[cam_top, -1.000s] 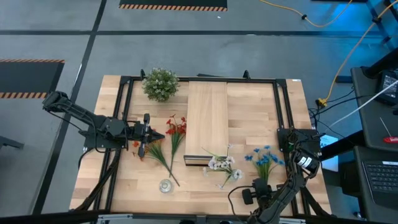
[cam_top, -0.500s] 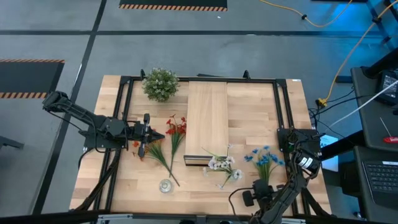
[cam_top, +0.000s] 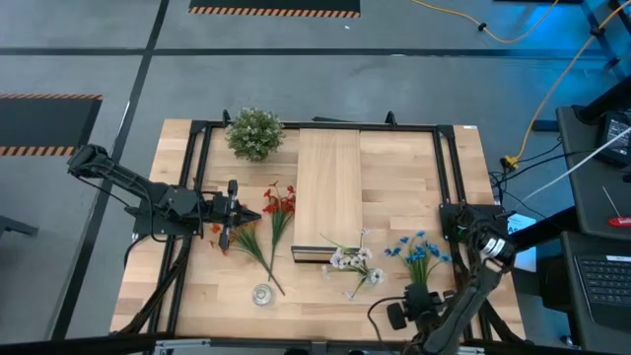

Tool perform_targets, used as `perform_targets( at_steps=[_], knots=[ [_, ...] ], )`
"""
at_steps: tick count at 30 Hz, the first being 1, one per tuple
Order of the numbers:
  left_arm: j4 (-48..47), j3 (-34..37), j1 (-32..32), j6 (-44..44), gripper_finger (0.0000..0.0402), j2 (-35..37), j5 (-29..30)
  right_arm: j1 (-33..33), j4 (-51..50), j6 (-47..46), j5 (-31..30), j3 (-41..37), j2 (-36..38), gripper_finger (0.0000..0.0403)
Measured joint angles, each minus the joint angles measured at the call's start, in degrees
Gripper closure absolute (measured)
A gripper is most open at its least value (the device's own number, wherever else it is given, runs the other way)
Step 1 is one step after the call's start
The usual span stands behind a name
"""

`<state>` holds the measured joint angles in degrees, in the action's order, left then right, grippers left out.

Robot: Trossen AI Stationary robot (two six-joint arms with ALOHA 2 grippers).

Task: Pick and place flowers into a vace then onto a shelf
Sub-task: Put the blue flowers into the right transparent flower vase

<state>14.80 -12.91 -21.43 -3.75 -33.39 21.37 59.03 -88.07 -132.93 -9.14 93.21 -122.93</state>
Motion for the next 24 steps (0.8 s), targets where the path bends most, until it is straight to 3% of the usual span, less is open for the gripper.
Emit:
perform_targets(
  at_steps=[7, 16, 24],
  knots=[
    [0.0, 0.0, 0.0, 0.0, 0.0398, 0.0, 0.0, 3.3, 0.7, -0.7, -8.1, -3.9, 10.0, 0.025],
    [0.0, 0.0, 0.0, 0.0, 0.0398, 0.0, 0.0, 4.0, 19.1, -1.4, -7.3, -20.5, 23.8, 0.025],
    [0.0, 0.0, 0.0, -0.3, 0.0398, 0.0, 0.0, 4.5, 24.2, -2.8, -3.9, -25.9, 25.1, 0.025]
  ],
)
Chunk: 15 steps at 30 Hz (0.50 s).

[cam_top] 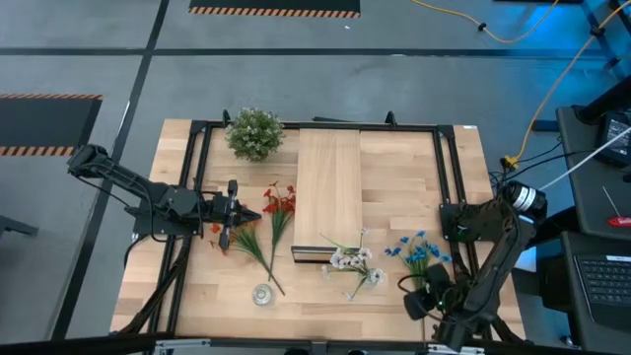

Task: Pick and place flowers into a vace then onto a shelf
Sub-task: Put the blue flowers into the right transparent flower vase

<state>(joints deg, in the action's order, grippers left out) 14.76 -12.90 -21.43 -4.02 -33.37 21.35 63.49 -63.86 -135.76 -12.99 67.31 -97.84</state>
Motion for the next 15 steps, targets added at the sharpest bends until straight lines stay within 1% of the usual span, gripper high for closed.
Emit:
perform_targets(
  at_steps=[4, 6, 15],
  knots=[
    [0.0, 0.0, 0.0, -1.2, 0.0398, 0.0, 0.0, 0.1, 7.0, 1.1, 0.0, -2.2, -0.2, 0.025],
    [0.0, 0.0, 0.0, -1.2, 0.0398, 0.0, 0.0, 0.1, 8.4, 2.6, 0.0, -2.8, -0.6, 0.025],
    [-0.4, 0.0, 0.0, -1.2, 0.0398, 0.0, 0.0, 0.7, 5.7, 2.5, 0.0, -3.1, -1.1, 0.025]
  ],
)
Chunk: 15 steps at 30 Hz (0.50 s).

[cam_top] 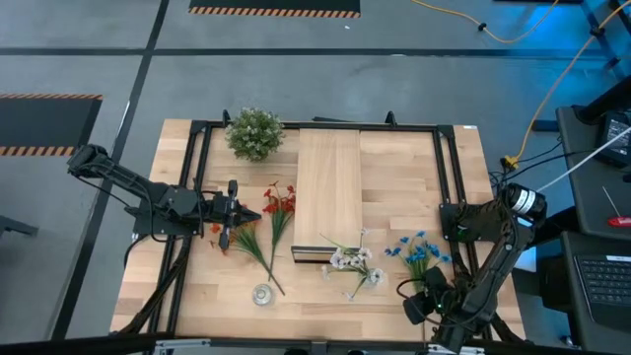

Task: Pick and place flowers into a vace then onto a shelf
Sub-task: Put the blue flowers into the right transparent flower vase

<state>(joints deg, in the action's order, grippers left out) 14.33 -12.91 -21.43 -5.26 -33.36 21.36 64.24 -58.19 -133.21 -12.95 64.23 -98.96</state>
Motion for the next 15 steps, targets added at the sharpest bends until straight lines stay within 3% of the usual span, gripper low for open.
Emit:
perform_targets(
  at_steps=[5, 11, 15],
  knots=[
    [0.0, 0.0, 0.0, 0.0, 0.0398, 0.0, 0.0, 0.1, -0.1, 0.2, 0.0, 0.0, 0.0, 0.0259],
    [0.0, 0.0, 0.0, 0.0, 0.0398, 0.0, 0.0, 0.2, -0.7, 0.2, 0.0, 0.0, 0.0, 0.0321],
    [0.0, 0.0, 0.0, 0.0, 0.0398, 0.0, 0.0, 0.2, -1.5, 0.1, 0.1, 0.0, 0.0, 0.0332]
  ],
)
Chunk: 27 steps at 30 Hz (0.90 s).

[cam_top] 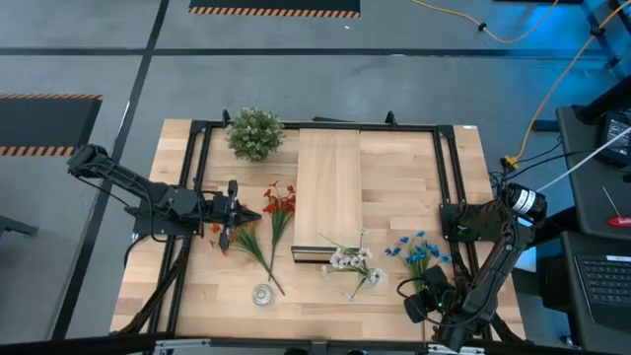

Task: Pick and place flowers into a vace then onto a shelf
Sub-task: Put the blue flowers into the right transparent flower vase

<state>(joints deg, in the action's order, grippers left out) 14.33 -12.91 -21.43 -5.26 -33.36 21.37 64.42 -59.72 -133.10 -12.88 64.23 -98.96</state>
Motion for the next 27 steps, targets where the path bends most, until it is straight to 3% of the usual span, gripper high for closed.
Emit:
perform_targets(
  at_steps=[5, 19, 27],
  knots=[
    [0.0, 0.0, 0.0, 0.0, 0.0398, 0.0, 0.0, 0.0, 0.0, 1.7, 0.0, 0.0, 0.0, 0.0303],
    [0.0, 0.0, 0.0, 0.0, 0.0398, 0.0, 0.0, 0.0, 0.2, 1.7, 0.0, 0.0, 0.0, 0.0162],
    [0.0, 0.0, 0.0, 0.0, 0.0398, 0.0, 0.0, 0.0, -0.2, -1.6, 0.0, 0.0, -3.0, 0.0146]
  ],
)
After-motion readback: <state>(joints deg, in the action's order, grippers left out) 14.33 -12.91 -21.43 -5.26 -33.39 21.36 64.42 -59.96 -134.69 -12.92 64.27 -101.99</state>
